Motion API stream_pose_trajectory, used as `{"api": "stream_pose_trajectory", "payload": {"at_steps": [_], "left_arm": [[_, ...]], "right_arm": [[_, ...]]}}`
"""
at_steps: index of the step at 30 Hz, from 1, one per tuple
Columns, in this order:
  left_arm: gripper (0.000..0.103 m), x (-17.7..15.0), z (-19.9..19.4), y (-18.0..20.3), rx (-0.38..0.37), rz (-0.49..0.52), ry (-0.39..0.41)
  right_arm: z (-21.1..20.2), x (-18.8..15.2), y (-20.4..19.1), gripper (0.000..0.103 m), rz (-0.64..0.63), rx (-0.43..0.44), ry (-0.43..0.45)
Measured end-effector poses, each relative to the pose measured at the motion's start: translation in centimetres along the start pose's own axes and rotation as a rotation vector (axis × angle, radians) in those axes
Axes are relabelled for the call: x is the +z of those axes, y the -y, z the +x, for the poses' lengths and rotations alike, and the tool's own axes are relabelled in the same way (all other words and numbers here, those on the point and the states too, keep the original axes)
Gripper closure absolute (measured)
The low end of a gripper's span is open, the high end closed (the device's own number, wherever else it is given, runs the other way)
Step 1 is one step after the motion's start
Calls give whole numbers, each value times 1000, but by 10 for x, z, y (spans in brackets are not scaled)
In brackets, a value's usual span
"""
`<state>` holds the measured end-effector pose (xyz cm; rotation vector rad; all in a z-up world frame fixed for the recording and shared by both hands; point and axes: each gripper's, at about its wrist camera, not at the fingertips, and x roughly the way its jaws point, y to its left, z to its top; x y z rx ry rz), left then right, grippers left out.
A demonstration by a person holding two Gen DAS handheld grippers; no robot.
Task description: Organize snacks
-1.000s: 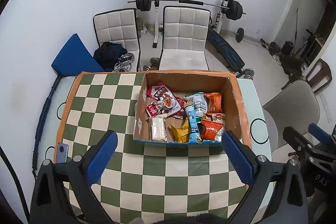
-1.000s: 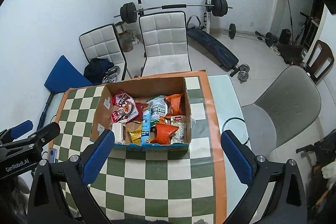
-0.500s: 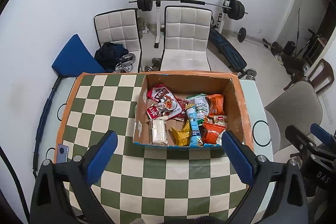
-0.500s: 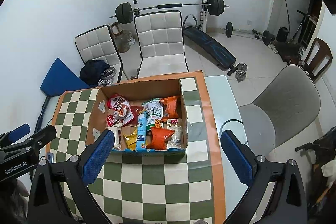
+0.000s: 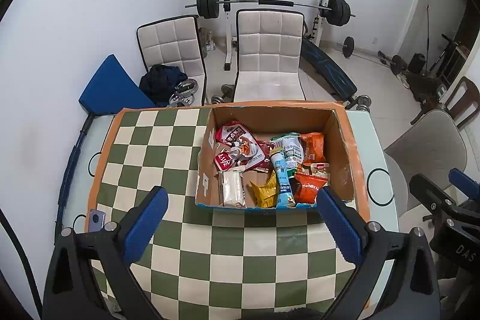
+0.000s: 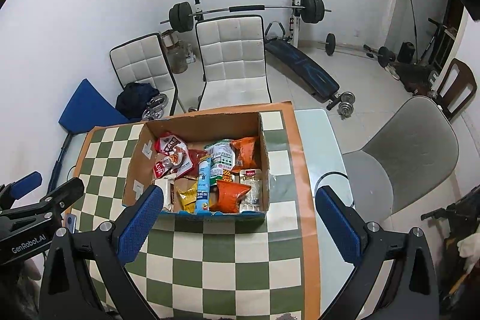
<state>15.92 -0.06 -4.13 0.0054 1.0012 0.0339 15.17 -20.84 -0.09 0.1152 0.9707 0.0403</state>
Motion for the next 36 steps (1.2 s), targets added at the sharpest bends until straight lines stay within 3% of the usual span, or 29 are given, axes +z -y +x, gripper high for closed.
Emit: {"api": "stream_pose_trajectory", "payload": {"at_steps": [36], "left_arm": [[2,-7,0,3,-5,0,-8]], "right_arm": [[-1,4,-4,0,-16,6,1]]}}
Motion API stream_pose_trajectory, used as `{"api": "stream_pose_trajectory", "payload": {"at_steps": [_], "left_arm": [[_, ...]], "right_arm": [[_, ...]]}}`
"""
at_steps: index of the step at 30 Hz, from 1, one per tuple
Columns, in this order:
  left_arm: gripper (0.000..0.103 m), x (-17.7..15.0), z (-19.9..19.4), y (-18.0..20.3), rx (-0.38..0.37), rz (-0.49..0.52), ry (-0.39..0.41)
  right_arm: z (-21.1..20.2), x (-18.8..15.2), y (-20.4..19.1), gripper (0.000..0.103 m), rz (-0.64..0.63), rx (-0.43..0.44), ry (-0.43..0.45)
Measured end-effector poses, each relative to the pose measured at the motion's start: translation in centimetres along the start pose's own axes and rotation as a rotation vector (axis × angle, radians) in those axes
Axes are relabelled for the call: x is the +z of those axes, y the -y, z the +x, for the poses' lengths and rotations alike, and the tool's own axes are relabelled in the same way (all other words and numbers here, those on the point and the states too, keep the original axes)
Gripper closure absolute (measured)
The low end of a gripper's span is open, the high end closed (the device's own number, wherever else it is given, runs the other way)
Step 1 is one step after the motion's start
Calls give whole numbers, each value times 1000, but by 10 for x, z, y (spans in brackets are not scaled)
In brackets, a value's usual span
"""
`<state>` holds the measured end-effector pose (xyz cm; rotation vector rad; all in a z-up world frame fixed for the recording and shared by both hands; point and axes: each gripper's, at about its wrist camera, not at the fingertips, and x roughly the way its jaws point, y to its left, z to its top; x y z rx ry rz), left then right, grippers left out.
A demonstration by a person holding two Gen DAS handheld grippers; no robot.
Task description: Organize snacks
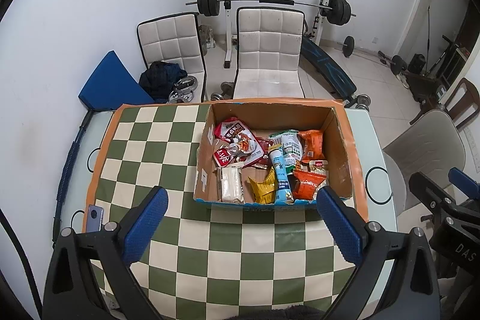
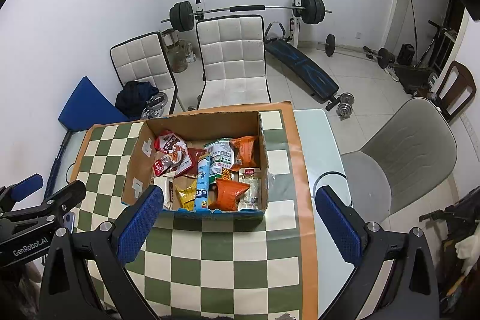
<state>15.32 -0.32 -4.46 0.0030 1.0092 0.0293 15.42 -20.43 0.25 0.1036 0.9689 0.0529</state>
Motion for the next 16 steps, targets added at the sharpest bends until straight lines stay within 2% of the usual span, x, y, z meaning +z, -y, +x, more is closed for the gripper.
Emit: {"api": "stream_pose_trajectory", "payload": {"at_steps": [16], "left_arm": [[2,3,-5,1,1,0,7]], "right_arm": [[0,-3,2,0,-10,4,-3]]}}
